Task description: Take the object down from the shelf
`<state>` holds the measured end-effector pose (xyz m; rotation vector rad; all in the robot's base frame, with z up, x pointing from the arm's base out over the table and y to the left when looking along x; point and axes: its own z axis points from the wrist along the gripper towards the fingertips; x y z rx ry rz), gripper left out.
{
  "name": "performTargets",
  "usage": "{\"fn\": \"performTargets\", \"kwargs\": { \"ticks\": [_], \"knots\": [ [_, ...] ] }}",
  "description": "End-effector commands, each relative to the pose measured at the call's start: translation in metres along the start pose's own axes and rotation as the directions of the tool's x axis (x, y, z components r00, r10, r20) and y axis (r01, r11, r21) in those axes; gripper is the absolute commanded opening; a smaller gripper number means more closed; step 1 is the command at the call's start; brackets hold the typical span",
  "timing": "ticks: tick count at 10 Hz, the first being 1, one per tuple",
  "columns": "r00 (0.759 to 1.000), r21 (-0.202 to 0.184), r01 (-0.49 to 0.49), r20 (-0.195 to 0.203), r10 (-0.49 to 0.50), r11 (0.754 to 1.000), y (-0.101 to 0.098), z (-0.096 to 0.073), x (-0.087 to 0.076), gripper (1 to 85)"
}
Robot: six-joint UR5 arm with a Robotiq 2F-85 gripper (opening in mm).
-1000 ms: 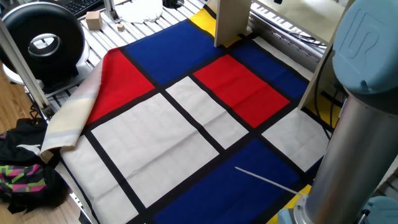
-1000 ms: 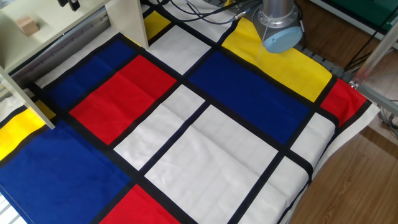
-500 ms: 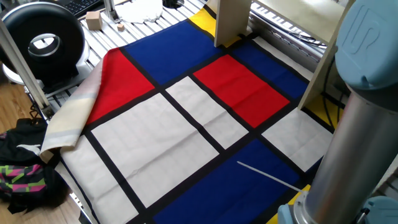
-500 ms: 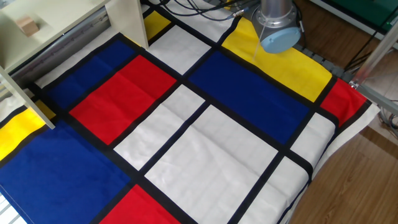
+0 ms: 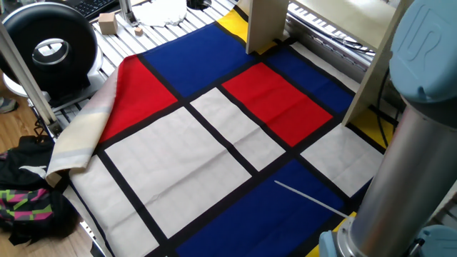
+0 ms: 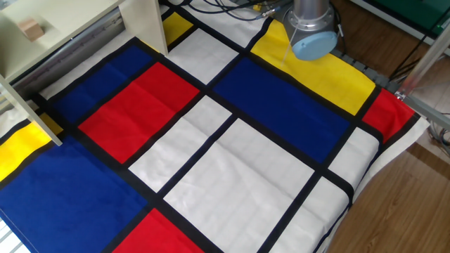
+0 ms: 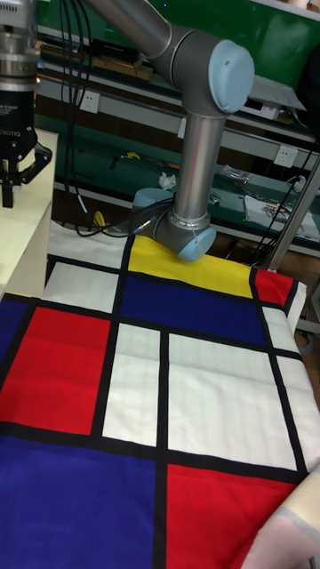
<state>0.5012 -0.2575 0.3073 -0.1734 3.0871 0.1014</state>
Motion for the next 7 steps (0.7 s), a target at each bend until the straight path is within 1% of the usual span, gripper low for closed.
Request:
{"fn": "performTargets", "kwargs": {
  "ticks": [1, 3, 5, 7],
  "knots": [
    [1.0, 0.002, -0.008, 0.022, 0.008, 1.0, -0.0018, -0.0024, -0.0032, 1.0],
    [1.0, 0.002, -0.01, 0.023, 0.01, 1.0, -0.0018, -0.0024, -0.0036, 1.0],
    [1.0, 0.012, -0.006, 0.03, 0.006, 1.0, -0.0044, -0.0025, -0.0053, 1.0],
    [0.999, 0.014, -0.006, 0.033, 0.006, 1.0, -0.0049, -0.0025, -0.006, 1.0]
  ]
}}
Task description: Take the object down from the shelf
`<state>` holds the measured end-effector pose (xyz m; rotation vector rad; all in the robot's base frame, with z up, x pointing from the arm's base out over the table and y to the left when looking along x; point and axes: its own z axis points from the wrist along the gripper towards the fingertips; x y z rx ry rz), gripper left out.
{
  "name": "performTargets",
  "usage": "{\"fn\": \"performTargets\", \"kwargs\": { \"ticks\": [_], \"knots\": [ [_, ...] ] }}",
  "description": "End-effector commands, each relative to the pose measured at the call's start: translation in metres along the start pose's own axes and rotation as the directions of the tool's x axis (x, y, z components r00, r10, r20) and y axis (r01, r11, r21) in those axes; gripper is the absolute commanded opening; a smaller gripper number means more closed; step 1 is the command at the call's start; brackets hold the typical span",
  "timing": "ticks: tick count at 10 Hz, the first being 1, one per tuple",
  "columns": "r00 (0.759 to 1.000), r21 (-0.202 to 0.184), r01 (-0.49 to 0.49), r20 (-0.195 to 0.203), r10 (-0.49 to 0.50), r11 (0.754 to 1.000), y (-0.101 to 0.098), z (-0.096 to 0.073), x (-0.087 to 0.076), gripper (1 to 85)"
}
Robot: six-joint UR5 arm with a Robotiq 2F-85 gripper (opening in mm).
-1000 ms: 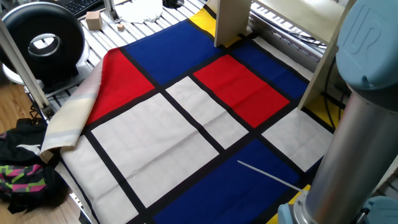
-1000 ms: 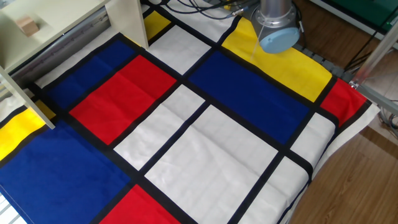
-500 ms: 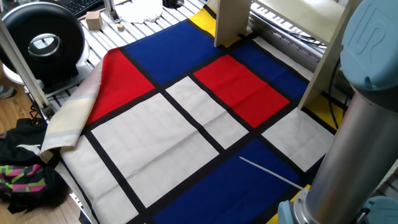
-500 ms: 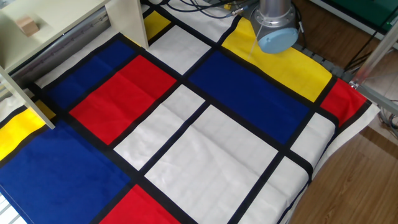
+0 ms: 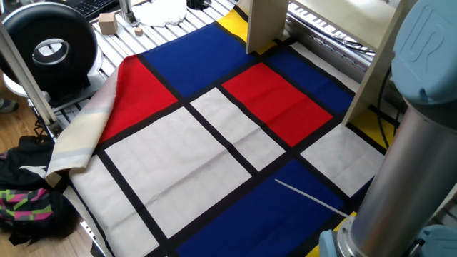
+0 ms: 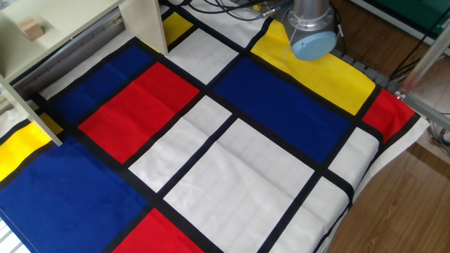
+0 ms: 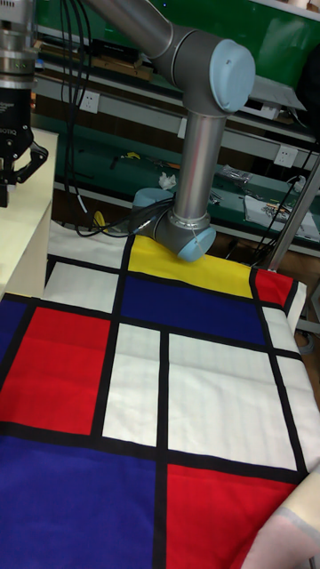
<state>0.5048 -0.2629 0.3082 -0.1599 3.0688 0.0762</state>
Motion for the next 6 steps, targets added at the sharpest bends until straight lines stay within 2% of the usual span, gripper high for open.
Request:
{"fn": "performTargets", "kwargs": {
  "ticks": [1, 4, 6],
  "knots": [
    [1.0, -0.009, -0.005, 0.013, 0.006, 1.0, 0.0024, -0.0013, -0.0028, 1.0],
    [0.999, -0.001, -0.052, 0.009, 0.052, 0.999, 0.0001, -0.0013, -0.0019, 1.0],
    [0.994, -0.018, -0.107, 0.019, 0.107, 0.994, 0.0042, -0.0014, -0.0049, 1.0]
  ]
}}
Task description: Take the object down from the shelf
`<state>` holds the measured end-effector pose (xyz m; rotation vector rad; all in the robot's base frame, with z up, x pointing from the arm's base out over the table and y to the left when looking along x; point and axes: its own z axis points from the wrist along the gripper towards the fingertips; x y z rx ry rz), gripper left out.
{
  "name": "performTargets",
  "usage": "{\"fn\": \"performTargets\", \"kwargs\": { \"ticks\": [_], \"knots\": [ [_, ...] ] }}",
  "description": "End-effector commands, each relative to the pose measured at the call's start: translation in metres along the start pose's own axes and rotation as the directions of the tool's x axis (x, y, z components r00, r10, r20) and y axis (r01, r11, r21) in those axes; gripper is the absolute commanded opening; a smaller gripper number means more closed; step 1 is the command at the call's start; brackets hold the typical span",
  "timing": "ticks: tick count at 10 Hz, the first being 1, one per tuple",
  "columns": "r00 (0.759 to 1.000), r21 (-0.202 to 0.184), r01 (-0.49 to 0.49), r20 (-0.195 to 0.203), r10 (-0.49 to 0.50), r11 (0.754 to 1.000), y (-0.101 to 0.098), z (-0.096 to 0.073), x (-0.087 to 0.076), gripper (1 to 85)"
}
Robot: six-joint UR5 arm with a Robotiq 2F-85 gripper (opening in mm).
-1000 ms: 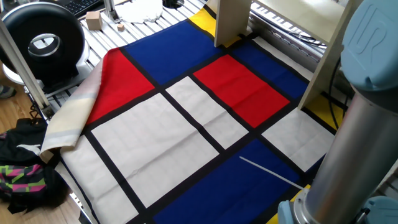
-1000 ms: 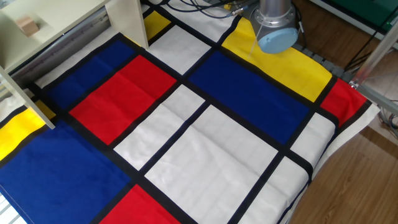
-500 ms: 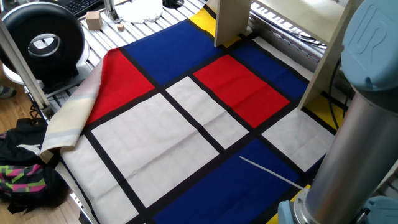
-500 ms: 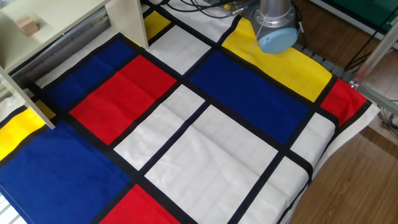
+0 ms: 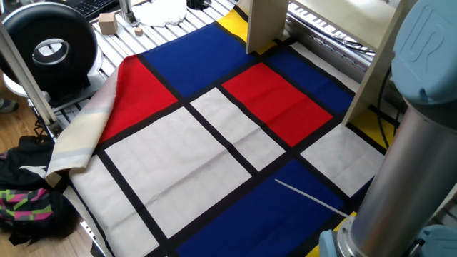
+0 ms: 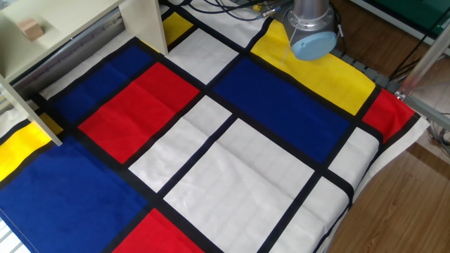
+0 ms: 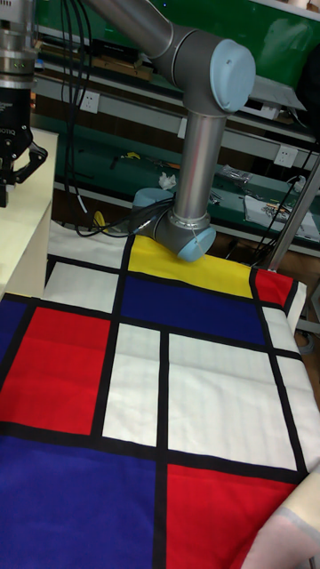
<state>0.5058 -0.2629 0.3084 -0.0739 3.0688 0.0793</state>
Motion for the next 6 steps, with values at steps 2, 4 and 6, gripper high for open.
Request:
{"fn": "performTargets", "kwargs": {
  "ticks": [2, 4, 6],
  "knots": [
    [0.994, -0.024, -0.102, 0.024, 0.103, 0.995, 0.006, -0.001, -0.007, 1.0],
    [0.992, -0.03, -0.123, 0.037, 0.124, 0.992, 0.007, -0.002, -0.01, 1.0],
    [0.99, -0.032, -0.126, 0.06, 0.128, 0.991, 0.006, -0.002, -0.016, 1.0]
  ]
}}
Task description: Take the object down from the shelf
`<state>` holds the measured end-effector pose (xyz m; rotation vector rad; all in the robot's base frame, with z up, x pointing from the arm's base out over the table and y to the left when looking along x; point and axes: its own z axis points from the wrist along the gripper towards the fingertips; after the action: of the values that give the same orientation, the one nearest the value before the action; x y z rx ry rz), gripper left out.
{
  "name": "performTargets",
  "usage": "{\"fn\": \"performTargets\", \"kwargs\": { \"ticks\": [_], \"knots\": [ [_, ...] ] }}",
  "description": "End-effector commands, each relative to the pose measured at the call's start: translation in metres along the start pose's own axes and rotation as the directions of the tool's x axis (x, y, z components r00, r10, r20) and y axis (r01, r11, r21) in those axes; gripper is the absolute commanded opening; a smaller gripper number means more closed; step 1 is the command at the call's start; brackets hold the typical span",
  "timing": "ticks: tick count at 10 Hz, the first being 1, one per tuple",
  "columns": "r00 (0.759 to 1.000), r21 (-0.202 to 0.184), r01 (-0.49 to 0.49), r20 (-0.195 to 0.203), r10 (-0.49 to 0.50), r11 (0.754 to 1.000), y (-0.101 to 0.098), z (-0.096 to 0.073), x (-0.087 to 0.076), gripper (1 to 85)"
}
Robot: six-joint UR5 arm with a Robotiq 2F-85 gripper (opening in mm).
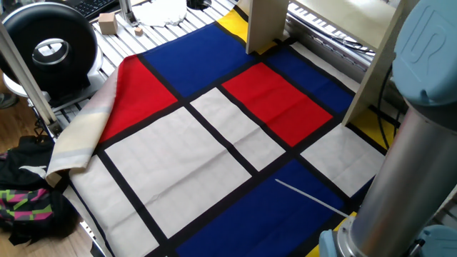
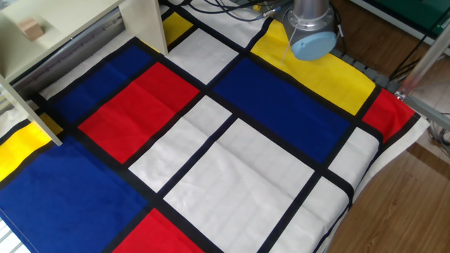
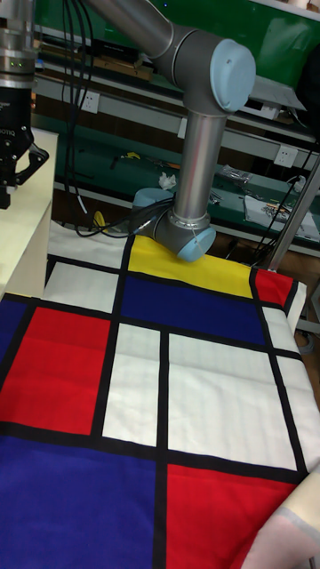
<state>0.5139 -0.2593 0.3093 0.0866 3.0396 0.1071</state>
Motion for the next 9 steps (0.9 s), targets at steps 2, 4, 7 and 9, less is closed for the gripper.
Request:
{"fn": "performTargets", "kwargs": {
  "ticks": [2, 4, 7, 9],
  "knots": [
    [0.999, -0.03, -0.016, 0.051, 0.018, 0.999, 0.008, -0.002, -0.013, 1.0],
    [0.999, -0.003, -0.014, 0.031, 0.014, 1.0, 0.001, -0.001, -0.008, 1.0],
    [0.997, -0.023, -0.038, 0.059, 0.039, 0.999, 0.005, -0.002, -0.015, 1.0],
    [0.996, -0.044, -0.035, 0.077, 0.038, 0.998, 0.011, -0.002, -0.02, 1.0]
  ]
}}
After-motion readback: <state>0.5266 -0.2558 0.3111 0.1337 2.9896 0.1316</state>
